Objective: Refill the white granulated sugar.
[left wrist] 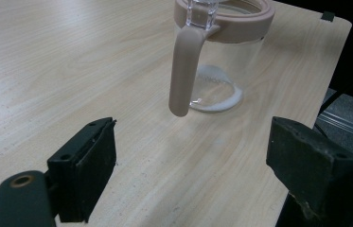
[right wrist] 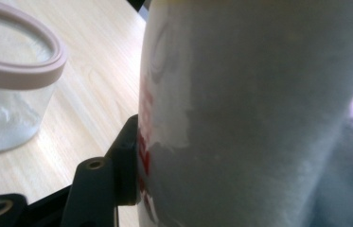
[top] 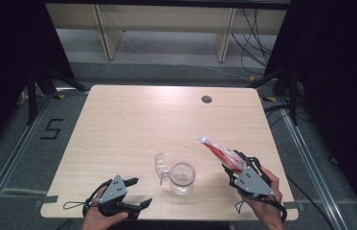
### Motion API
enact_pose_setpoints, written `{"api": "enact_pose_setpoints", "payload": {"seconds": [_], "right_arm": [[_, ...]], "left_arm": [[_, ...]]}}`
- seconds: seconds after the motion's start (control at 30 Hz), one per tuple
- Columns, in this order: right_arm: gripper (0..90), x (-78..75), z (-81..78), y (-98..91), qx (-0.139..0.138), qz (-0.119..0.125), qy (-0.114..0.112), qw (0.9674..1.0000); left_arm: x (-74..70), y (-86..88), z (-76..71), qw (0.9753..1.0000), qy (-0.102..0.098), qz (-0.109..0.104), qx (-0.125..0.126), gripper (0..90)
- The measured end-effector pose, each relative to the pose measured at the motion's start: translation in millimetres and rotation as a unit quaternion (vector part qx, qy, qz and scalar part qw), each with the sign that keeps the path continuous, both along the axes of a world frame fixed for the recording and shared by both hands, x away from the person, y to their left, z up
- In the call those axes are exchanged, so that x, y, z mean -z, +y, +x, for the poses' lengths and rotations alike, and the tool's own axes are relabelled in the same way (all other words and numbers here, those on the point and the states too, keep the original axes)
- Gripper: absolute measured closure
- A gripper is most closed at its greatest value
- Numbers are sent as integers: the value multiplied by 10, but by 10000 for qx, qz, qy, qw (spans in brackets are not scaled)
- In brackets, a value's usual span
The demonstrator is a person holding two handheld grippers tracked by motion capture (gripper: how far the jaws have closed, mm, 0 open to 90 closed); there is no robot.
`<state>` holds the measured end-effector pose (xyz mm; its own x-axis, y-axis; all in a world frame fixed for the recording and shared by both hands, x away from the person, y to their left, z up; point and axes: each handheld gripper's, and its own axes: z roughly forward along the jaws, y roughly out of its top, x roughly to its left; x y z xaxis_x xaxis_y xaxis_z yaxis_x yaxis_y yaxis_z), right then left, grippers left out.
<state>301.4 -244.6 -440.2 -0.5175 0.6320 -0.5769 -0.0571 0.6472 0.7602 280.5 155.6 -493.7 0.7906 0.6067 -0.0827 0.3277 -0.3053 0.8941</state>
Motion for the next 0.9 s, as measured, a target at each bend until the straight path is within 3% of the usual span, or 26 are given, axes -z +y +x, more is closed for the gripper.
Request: {"api": "enact_pose_setpoints", "payload": {"seconds": [0.03, 0.07, 0.13, 0.23, 0.33, 0.37, 0.5, 0.6, 0.63, 0.67, 0.7, 0.8, 0.83, 0.9], "right_arm": [[464, -4, -37, 22, -24, -153, -55, 9999], [464, -4, -37, 22, -24, -153, -55, 9999], [464, -10, -77, 48, -24, -412, -150, 9990], [465, -13, -129, 96, 31, -991, -371, 9944], [466, -9, -172, 137, -23, -1259, -392, 9913], [466, -9, -172, 137, -23, -1259, -392, 9913], [466, 5, -204, 168, 42, -1438, -510, 9883], [467, 24, -223, 208, 68, -1804, -565, 9819], [467, 24, -223, 208, 68, -1804, -565, 9819], [467, 33, -221, 218, 64, -1903, -601, 9799], [467, 27, -228, 229, 70, -2094, -744, 9750], [468, 28, -230, 254, 8, -2367, -850, 9679], [468, 56, -235, 260, 67, -2251, -810, 9710], [468, 55, -239, 268, 78, -2419, -881, 9662]], "left_arm": [[-2, 7, 12, 9999, -79, 42, 62, 163], [-5, 7, 8, 9999, -67, 65, 37, 163], [4, -10, -5, 10000, 21, -53, -18, 163], [5, -9, -5, 10000, 21, -56, -16, 163], [4, -6, -4, 10000, 15, -51, -17, 163], [1, 0, 7, 10000, -68, -14, 46, 163], [-2, 7, 9, 9999, -72, 53, 52, 163], [4, -5, -3, 10000, 20, -17, -14, 164], [5, -6, -5, 10000, 26, -14, -16, 164], [6, -6, -5, 10000, 28, -11, -17, 163], [7, -5, -4, 10000, 29, -10, -18, 163], [-1, 7, 10, 9999, -70, 71, 28, 163], [-1, 7, 9, 10000, -60, 70, 21, 163], [-1, 7, 7, 10000, -64, 70, 29, 164]]}}
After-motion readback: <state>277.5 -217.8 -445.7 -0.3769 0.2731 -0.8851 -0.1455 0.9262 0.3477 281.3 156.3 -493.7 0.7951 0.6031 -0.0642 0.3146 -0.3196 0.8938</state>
